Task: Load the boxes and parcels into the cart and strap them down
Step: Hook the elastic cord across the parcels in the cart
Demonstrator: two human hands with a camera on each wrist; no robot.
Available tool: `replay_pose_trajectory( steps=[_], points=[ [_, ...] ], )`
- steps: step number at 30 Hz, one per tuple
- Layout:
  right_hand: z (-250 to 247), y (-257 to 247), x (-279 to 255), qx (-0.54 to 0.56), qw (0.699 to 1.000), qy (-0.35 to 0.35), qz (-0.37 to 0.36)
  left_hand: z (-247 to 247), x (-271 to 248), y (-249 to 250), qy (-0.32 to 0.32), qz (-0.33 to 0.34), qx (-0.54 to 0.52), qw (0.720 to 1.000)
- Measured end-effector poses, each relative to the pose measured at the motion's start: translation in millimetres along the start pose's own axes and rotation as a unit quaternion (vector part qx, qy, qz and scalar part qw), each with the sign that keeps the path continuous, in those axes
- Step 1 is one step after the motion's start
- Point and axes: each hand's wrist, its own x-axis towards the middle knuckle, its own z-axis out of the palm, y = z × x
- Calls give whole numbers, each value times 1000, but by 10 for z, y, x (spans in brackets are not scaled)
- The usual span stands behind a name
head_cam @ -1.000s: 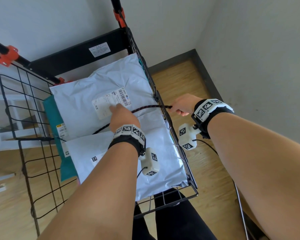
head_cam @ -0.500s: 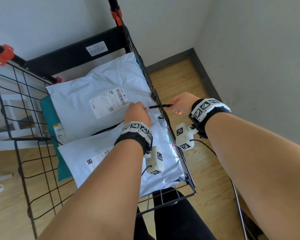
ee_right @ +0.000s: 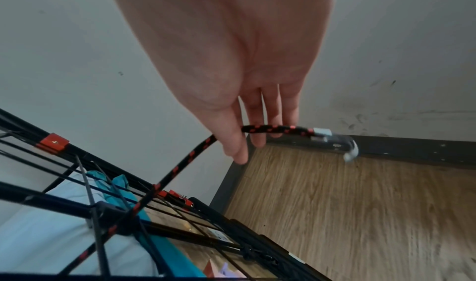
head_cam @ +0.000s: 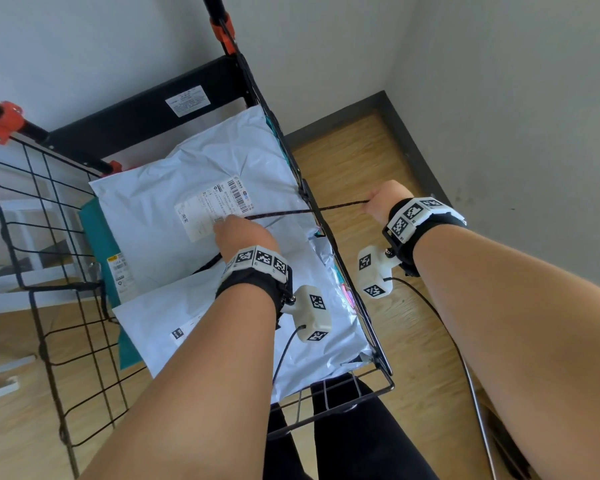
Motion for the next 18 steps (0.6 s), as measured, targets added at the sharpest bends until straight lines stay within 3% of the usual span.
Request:
replay_pose_trajectory(
  steps=[6,10,12,16,18],
  points=[
    [18,8,89,-18,999,-21,37,76,-143,126,25,61,-38,997],
    [61,1,188,38,998,-45,11,215,-205,209,21,197,-74,977],
    [78,-9,231,97,993,-72,1,249,-215,272,13,235,-84,968],
    [81,-60,252,200,973,-114,-13,280,-71,401,-42,232,-33,971],
    [67,-91,257,216,969,-123,-12,292,-37,410,-31,227,-10,973]
  ],
)
